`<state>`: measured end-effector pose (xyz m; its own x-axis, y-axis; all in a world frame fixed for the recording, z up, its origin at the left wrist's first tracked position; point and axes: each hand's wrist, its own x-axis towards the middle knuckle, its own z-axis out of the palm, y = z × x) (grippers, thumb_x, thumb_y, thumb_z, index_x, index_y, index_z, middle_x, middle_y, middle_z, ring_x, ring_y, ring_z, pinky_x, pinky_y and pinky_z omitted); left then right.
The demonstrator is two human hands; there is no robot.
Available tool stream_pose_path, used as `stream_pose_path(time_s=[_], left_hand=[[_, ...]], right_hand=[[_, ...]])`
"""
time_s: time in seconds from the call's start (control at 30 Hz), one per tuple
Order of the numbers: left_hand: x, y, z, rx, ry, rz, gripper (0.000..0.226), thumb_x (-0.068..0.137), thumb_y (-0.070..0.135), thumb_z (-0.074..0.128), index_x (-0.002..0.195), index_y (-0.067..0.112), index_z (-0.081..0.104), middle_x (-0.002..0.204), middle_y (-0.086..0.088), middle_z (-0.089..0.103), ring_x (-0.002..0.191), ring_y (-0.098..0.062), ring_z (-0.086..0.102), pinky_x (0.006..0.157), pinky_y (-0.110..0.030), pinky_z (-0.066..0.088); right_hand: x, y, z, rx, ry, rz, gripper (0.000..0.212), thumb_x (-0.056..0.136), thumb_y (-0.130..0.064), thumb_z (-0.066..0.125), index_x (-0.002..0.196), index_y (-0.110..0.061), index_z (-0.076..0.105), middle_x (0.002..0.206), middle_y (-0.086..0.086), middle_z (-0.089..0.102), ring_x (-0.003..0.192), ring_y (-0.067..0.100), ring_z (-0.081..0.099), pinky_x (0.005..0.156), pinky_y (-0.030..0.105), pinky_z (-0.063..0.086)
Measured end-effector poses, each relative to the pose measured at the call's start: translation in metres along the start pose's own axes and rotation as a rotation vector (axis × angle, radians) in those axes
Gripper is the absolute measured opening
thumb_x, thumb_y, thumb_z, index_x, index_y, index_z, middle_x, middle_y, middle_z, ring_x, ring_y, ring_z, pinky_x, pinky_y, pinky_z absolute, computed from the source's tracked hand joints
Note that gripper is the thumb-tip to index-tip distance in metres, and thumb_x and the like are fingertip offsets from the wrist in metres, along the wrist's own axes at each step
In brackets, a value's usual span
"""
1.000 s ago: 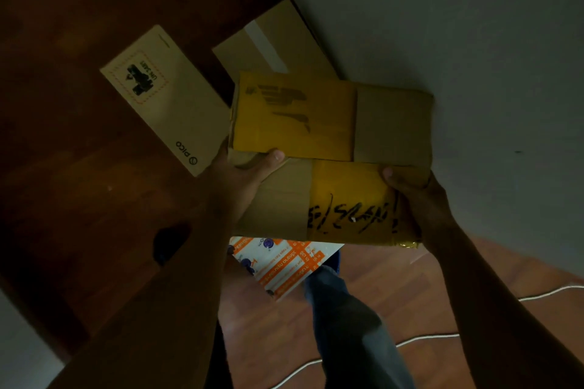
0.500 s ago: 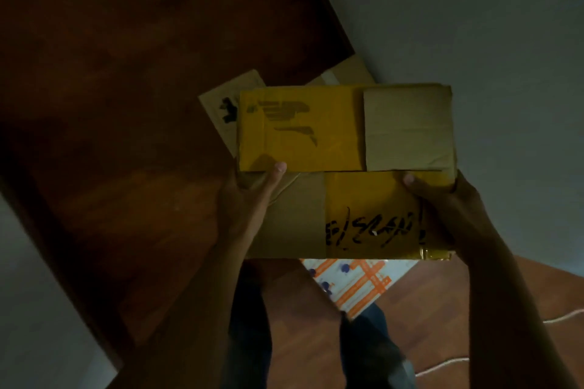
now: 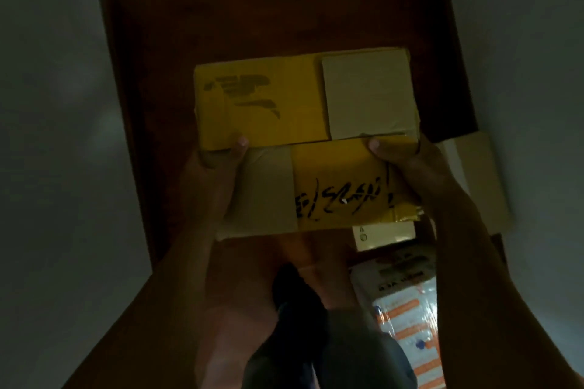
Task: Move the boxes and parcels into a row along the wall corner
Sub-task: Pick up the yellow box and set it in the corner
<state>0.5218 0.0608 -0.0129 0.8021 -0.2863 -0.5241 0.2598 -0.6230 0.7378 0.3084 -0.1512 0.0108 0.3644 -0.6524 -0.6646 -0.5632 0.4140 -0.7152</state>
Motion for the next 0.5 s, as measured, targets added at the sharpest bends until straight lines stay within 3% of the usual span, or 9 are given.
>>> stream_pose_path(time_s=[0.1,0.23,0.3,0.4,0.5], left_hand=[[0.041,0.023,0.0,-0.015,0.009,-0.032,0.094,0.07,0.074,0.068,0.149,0.029,0.045,0.149,0.001,0.052,0.13,-0.022,0.053,0.096,-0.034,0.04],[0.094,0.06,0.0,-0.078,0.026,-0.095,0.089,0.07,0.072,0.07,0.146,0.031,0.049,0.136,0.008,0.058,0.114,-0.012,0.056,0.088,-0.029,0.042],[0.122,0.074,-0.001,-0.119,0.057,-0.12,0.086,0.07,0.072,0.071,0.144,0.032,0.051,0.131,0.01,0.059,0.109,-0.012,0.058,0.089,-0.029,0.046],[0.166,0.098,0.001,-0.143,0.128,-0.127,0.089,0.071,0.074,0.07,0.147,0.032,0.048,0.14,0.005,0.057,0.117,-0.013,0.055,0.101,-0.033,0.041],[0.209,0.117,0.0,-0.166,0.184,-0.165,0.098,0.073,0.072,0.066,0.155,0.027,0.036,0.156,-0.001,0.044,0.137,-0.023,0.046,0.104,-0.033,0.032]], right_hand=[[0.038,-0.029,0.014,0.0,-0.011,0.008,0.072,0.066,-0.048,0.085,0.13,-0.038,0.055,0.116,-0.011,0.067,0.101,0.011,0.068,0.075,0.038,0.06],[0.099,-0.076,0.034,-0.027,-0.049,0.023,0.07,0.076,-0.04,0.082,0.138,-0.035,0.049,0.113,-0.015,0.063,0.098,0.006,0.064,0.067,0.026,0.055],[0.136,-0.105,0.049,-0.039,-0.083,0.023,0.069,0.075,-0.037,0.084,0.137,-0.033,0.053,0.114,-0.012,0.065,0.099,0.009,0.066,0.069,0.03,0.056],[0.191,-0.153,0.067,-0.065,-0.128,0.031,0.063,0.067,-0.04,0.087,0.123,-0.036,0.058,0.114,-0.007,0.069,0.097,0.013,0.069,0.072,0.034,0.058],[0.237,-0.206,0.087,-0.134,-0.187,0.013,0.079,0.058,-0.048,0.088,0.129,-0.033,0.058,0.113,-0.005,0.071,0.097,0.016,0.072,0.076,0.04,0.061]])
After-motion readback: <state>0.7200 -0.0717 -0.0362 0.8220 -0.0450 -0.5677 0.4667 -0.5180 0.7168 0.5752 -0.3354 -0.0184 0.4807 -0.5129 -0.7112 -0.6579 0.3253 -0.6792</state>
